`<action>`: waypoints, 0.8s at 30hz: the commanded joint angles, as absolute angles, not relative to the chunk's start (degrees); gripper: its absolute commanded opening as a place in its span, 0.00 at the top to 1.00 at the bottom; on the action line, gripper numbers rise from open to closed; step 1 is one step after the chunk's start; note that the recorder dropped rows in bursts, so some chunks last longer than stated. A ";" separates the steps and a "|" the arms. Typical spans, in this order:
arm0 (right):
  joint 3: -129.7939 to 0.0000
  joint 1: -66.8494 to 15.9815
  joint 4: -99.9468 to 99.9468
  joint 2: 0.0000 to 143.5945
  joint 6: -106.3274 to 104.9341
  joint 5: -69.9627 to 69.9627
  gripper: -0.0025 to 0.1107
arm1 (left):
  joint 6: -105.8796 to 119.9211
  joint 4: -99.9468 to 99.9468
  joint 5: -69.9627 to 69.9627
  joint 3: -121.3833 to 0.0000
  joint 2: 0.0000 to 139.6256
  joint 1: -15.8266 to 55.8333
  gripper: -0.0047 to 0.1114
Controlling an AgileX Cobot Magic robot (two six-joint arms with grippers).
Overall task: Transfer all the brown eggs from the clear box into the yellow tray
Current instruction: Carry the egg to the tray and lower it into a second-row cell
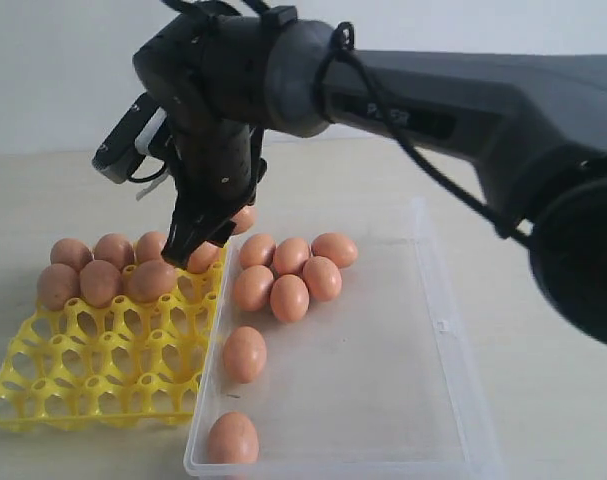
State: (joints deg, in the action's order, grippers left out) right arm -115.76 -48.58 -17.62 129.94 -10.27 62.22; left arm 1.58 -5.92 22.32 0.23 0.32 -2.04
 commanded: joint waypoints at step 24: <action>-120.96 -51.32 -16.39 137.34 -13.84 58.40 0.98 | 1.32 -5.78 21.79 0.00 0.00 -1.61 0.96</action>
State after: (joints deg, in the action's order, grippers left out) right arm -120.35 -51.26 -16.90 137.06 -13.55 59.95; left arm 1.58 -5.92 22.32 0.23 0.32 -2.04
